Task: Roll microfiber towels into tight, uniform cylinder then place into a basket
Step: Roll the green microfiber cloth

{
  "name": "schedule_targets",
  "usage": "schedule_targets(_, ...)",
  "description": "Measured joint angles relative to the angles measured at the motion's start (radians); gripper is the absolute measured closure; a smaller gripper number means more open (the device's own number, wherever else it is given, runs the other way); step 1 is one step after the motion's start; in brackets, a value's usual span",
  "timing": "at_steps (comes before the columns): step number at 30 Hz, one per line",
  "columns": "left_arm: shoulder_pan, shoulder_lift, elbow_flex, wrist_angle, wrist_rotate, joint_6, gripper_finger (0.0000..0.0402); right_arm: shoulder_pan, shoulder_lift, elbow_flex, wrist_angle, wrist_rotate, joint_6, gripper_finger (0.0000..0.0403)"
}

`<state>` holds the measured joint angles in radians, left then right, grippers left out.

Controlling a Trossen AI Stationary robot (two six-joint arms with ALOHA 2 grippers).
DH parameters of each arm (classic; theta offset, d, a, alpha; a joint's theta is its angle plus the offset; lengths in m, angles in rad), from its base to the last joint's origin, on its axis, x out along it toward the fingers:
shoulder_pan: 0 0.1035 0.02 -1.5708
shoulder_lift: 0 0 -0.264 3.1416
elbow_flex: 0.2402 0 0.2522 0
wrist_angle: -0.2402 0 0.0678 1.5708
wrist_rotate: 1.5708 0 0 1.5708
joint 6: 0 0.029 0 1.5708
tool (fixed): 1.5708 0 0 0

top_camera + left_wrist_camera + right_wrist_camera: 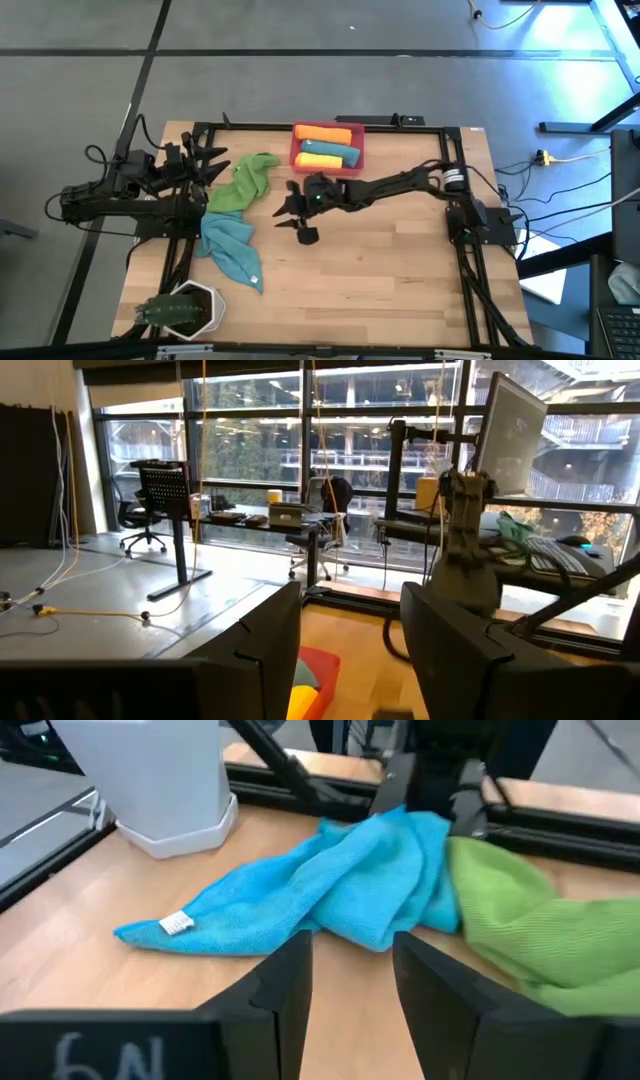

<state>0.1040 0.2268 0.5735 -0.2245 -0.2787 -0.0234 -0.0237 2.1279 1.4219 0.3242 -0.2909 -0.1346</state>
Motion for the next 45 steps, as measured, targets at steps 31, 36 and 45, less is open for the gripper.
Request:
schedule_targets(31,0.0,0.003,0.0,0.03,0.026,0.006,0.0241,0.038,-0.362,-0.257,-0.128,0.081,0.146,0.026)
schedule_targets(36,0.0,0.053,0.0,0.085,0.074,0.083,0.0241,0.043,-0.53,-0.497,0.033,0.212,0.234,0.026)
schedule_targets(45,0.007,0.238,0.0,0.18,0.072,0.11,0.0241,0.042,-0.752,-0.794,0.194,0.426,0.336,0.026)
